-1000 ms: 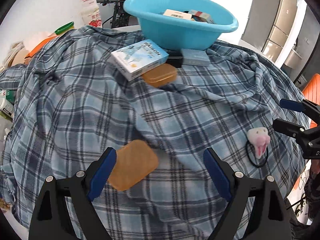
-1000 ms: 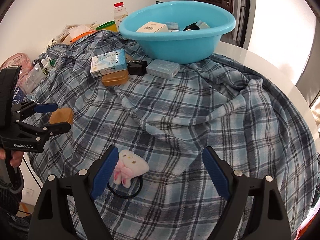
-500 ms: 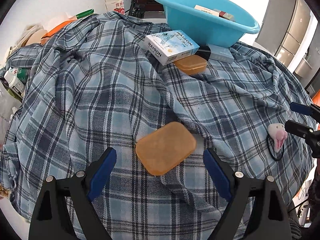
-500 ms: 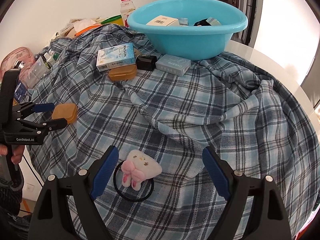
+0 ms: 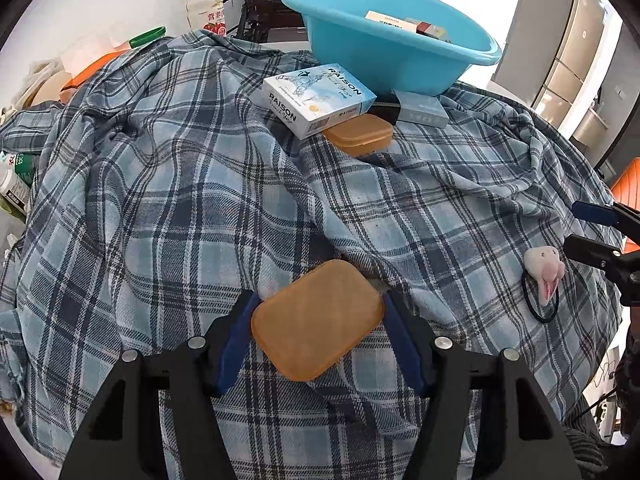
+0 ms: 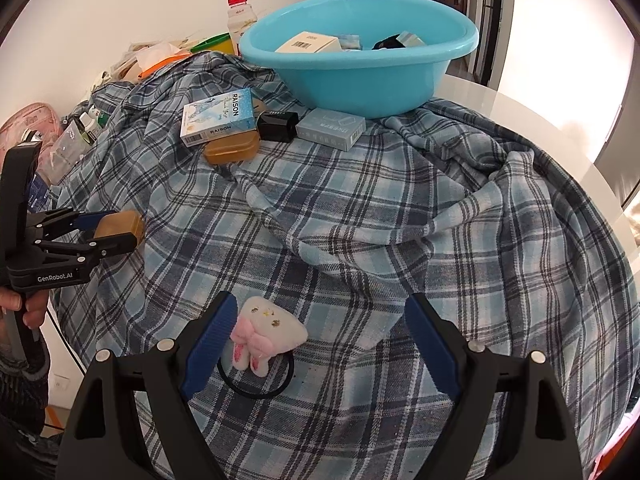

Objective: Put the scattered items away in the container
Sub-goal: 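Grasp the pink toy with the right tool while the left tool grasps the orange soap bar, then lift and carry the pink toy and orange soap over the blue basin with both tools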

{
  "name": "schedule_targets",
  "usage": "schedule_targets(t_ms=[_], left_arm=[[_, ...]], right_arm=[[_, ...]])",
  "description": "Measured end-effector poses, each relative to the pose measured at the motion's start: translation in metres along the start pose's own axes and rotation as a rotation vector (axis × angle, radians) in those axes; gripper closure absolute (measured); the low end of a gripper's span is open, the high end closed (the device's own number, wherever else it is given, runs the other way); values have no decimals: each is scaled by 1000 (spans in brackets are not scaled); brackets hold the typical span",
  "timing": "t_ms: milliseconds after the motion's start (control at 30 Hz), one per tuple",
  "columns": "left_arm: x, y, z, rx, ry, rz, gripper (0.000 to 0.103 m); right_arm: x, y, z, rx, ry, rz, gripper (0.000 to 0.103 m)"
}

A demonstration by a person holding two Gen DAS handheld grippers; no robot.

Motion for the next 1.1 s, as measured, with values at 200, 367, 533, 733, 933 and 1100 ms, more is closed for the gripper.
schedule_targets(t_ms=[200, 367, 533, 733, 933, 1100], left_arm=[[5, 2, 4, -6, -2, -2, 37], [6, 4, 2, 7, -6, -5, 37], [8, 6, 2, 10, -4, -3, 37], [11, 4, 3, 15, 0, 10, 37], [14, 1, 11, -7, 6, 18, 37], [15, 0, 17, -28, -8, 19, 37]], right_arm=[[-2, 7, -19, 55, -54, -29, 18], [-1, 10, -32, 85, -54, -11, 18], [-6, 14, -38, 96, -53, -5, 22], [0, 20, -44, 179, -32, 14, 80], [4, 18, -31, 143, 1, 19, 80], [6, 18, -19, 112, 4, 16, 79]])
Point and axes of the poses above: each gripper's, at about its wrist camera, not at the fingertips, and x roughly against the way its jaws point, z to its right, y to its underside, the point moved 6 cm from there along -x, roughly the way its jaws point, and after that the axes turned 15 degrees about y, right-handed, at the moved point
